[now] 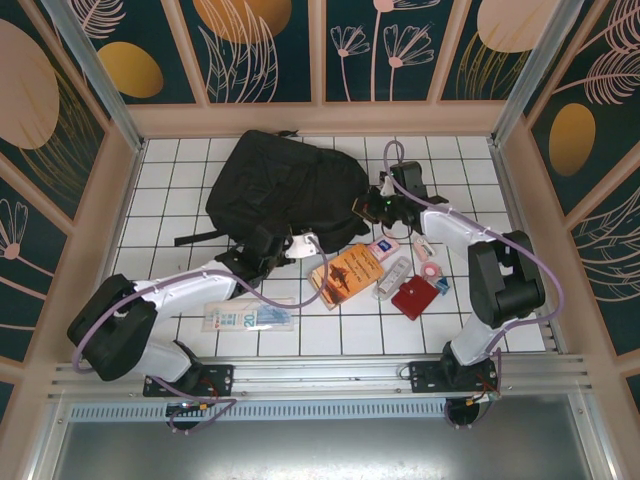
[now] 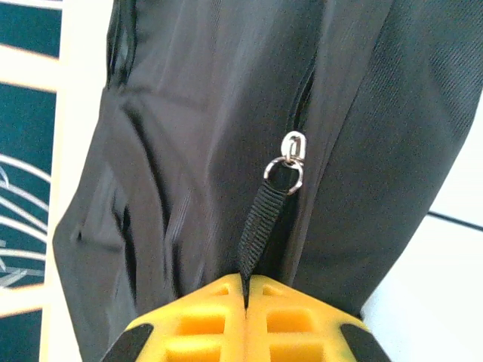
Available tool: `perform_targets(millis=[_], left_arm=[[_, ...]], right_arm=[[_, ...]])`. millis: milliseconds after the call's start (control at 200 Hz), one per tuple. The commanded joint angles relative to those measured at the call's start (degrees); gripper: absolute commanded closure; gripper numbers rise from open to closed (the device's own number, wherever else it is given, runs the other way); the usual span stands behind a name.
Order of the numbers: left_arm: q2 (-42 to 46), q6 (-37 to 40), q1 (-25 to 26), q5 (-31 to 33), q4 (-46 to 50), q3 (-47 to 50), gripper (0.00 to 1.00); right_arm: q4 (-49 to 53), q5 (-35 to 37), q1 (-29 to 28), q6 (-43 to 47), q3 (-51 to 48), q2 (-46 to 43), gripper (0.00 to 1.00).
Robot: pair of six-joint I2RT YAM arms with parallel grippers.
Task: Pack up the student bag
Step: Unzip the student bag at the top-center of the table, then open the student bag at the top-center of the table.
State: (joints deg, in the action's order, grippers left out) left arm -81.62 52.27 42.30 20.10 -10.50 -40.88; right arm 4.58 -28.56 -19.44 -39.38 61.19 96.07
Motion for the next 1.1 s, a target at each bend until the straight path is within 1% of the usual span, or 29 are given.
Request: perform_targets(millis=[0, 115, 215, 240, 265, 285, 315, 410, 450, 475, 510, 515, 525, 535, 570, 606, 696, 731, 776, 801, 891, 946, 981, 1031, 1096], left_arm=[[2.8, -3.7, -1.8, 5.4, -1.0, 1.8, 1.0], [4.5, -6.1, -2.2, 7.6, -0.2, 3.0, 1.0], [5.4, -9.6, -2.2, 6.7, 0.5, 3.3, 1.0], [5.5, -11.0, -2.2, 6.4, 1.1, 2.9, 0.93], [5.3, -12.6, -2.2, 6.2, 1.8, 2.3, 0.81], [5.2, -14.1, -2.1, 6.0, 2.8, 1.6, 0.76], [4.9, -17.2, -2.1, 5.3, 4.9, 0.1, 0.72], [6.0, -26.2, -2.1, 1.3, 10.9, -3.4, 0.65], [7.8, -29.2, -2.1, 0.2, 11.6, -3.4, 0.62], [9.3, -30.6, -2.1, -0.3, 12.1, -3.0, 0.61], [11.5, -32.5, -2.1, -0.7, 12.7, -2.7, 0.59], [11.9, -32.9, -2.1, -0.7, 12.8, -2.7, 0.58], [12.5, -33.4, -2.1, -0.7, 12.9, -2.6, 0.57], [13.2, -34.1, -2.1, -0.6, 13.0, -2.5, 0.57], [15.5, -36.5, -2.1, -0.9, 13.4, -2.2, 0.53], [17.5, -38.2, -2.2, -2.1, 14.4, -2.1, 0.49], [20.7, -42.4, -2.1, -3.1, 15.3, -2.4, 0.46], [21.3, -43.7, -2.2, -4.6, 15.1, -2.9, 0.41], [21.3, -46.1, -2.1, -5.3, 13.7, -3.7, 0.34], [21.0, -47.5, -2.1, -5.5, 13.1, -4.6, 0.32], [17.9, -49.7, -2.1, -7.4, 12.5, -9.3, 0.39], [14.6, -53.4, -2.1, -7.6, 11.2, -12.2, 0.38], [11.8, -56.6, -2.1, -8.0, 11.3, -14.3, 0.36], [5.9, -59.9, -2.2, -9.8, 15.5, -21.3, 0.35], [-3.8, -63.0, -2.1, -14.6, 23.9, -32.5, 0.36]], right_arm=[[0.6, 1.5, 1.5, 2.4, 2.7, 0.9, 1.0], [0.3, 0.6, 1.4, 2.6, 2.9, 1.9, 1.0], [-0.3, -0.1, 0.0, 2.6, 3.5, 2.8, 1.0], [-0.1, 0.1, -0.4, 2.7, 3.9, 3.0, 1.0], [0.1, 0.4, -1.0, 2.8, 4.4, 3.2, 1.0], [0.2, 0.5, -1.4, 2.9, 4.6, 3.4, 1.0], [0.4, 0.7, -2.1, 2.9, 5.1, 3.6, 1.0], [0.3, 0.8, -3.9, 2.5, 5.9, 4.4, 1.0], [0.3, 1.2, -4.3, 2.3, 5.9, 4.5, 0.93], [0.4, 1.4, -4.5, 2.2, 5.9, 4.4, 0.87], [0.5, 2.0, -4.6, 2.1, 5.7, 3.9, 0.77], [0.5, 2.2, -4.6, 2.1, 5.6, 3.8, 0.74], [0.5, 2.4, -4.6, 2.0, 5.5, 3.6, 0.72], [0.6, 2.8, -4.5, 2.0, 5.4, 3.3, 0.68], [0.8, 4.0, -4.4, 2.1, 5.1, 2.5, 0.6], [1.1, 5.1, -4.0, 2.2, 4.7, 1.4, 0.54], [2.0, 8.2, -2.8, 3.0, 4.0, -1.6, 0.37], [2.4, 10.0, -2.4, 3.8, 3.8, -2.9, 0.33], [3.1, 12.4, -2.2, 5.1, 3.9, -4.2, 0.32], [3.6, 13.4, -1.9, 6.0, 4.1, -4.6, 0.32], [4.8, 14.4, -0.6, 7.4, 5.2, -4.9, 0.33], [5.4, 14.2, 0.3, 7.3, 5.9, -4.7, 0.34], [5.6, 14.0, 1.0, 7.1, 6.1, -4.7, 0.35], [6.0, 14.4, 1.9, 6.7, 6.2, -4.7, 0.38], [6.5, 14.0, 3.3, 6.3, 6.1, -4.8, 0.42]])
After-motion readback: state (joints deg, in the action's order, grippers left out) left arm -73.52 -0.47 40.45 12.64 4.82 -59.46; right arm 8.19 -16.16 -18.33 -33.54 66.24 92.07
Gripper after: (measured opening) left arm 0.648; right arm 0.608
